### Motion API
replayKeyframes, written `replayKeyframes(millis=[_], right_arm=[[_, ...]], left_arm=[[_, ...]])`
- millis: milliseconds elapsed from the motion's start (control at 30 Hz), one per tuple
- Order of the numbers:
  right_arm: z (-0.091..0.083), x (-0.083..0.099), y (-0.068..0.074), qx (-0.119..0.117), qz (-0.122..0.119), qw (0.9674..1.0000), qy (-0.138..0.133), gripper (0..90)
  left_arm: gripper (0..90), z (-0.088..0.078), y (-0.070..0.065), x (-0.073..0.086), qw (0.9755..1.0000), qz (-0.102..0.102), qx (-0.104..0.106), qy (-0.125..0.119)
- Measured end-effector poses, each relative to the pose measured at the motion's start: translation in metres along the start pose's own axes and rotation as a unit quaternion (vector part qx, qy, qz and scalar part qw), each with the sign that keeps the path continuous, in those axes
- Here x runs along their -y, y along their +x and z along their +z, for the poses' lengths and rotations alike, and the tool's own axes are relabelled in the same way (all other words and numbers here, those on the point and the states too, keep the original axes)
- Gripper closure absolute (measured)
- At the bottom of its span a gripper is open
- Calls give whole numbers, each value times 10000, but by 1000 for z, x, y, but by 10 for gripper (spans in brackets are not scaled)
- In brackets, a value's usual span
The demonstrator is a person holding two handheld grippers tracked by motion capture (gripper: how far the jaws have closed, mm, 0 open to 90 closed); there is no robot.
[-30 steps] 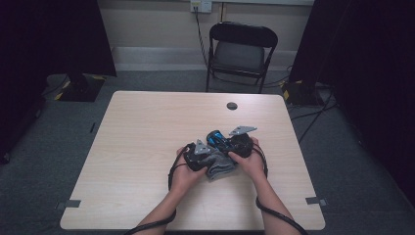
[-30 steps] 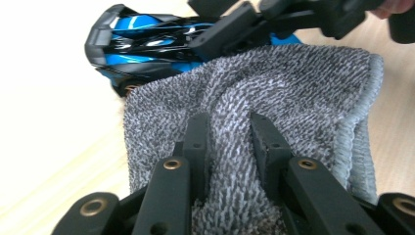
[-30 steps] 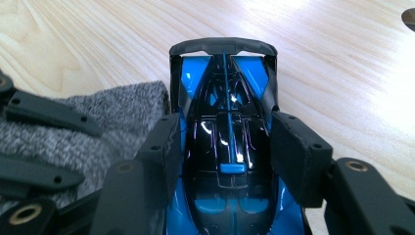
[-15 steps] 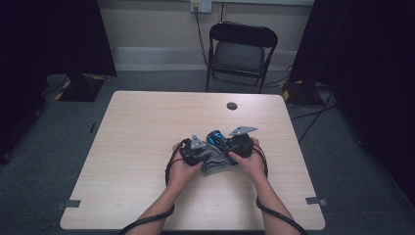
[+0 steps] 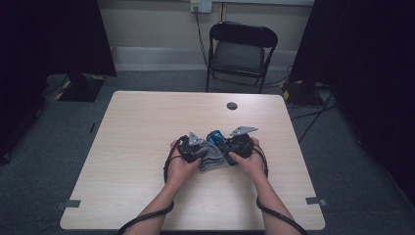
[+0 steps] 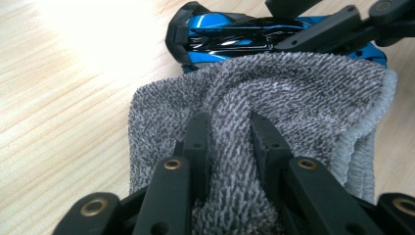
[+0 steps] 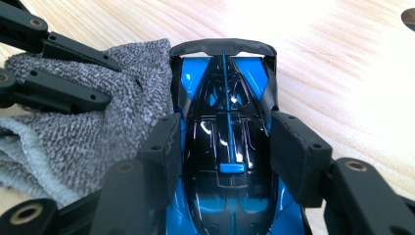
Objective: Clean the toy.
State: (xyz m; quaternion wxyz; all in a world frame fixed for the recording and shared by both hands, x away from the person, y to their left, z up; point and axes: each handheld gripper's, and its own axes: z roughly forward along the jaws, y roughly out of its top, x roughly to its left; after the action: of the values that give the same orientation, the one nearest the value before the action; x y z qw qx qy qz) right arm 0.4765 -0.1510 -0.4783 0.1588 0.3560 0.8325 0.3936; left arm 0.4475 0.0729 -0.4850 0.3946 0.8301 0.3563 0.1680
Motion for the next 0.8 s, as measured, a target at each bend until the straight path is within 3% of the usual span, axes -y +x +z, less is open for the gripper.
replayKeyframes(millis=[367,533,767,800], right_arm=[[0,0,-1,-13,-4,10000,-15,465],[0,0,0,-13,-5,10000,-6,465],[0,0,0,-14,-14,10000,8,465],[0,0,0,-16,-14,10000,9,465]], left_arm=[[720,-4,14,-2,9995,-15,-306,39],[720,-3,19,-1,9993,-113,-341,50],[720,-2,23,-4,9991,-44,-415,84],[720,-1,23,-4,9991,-115,-400,57]])
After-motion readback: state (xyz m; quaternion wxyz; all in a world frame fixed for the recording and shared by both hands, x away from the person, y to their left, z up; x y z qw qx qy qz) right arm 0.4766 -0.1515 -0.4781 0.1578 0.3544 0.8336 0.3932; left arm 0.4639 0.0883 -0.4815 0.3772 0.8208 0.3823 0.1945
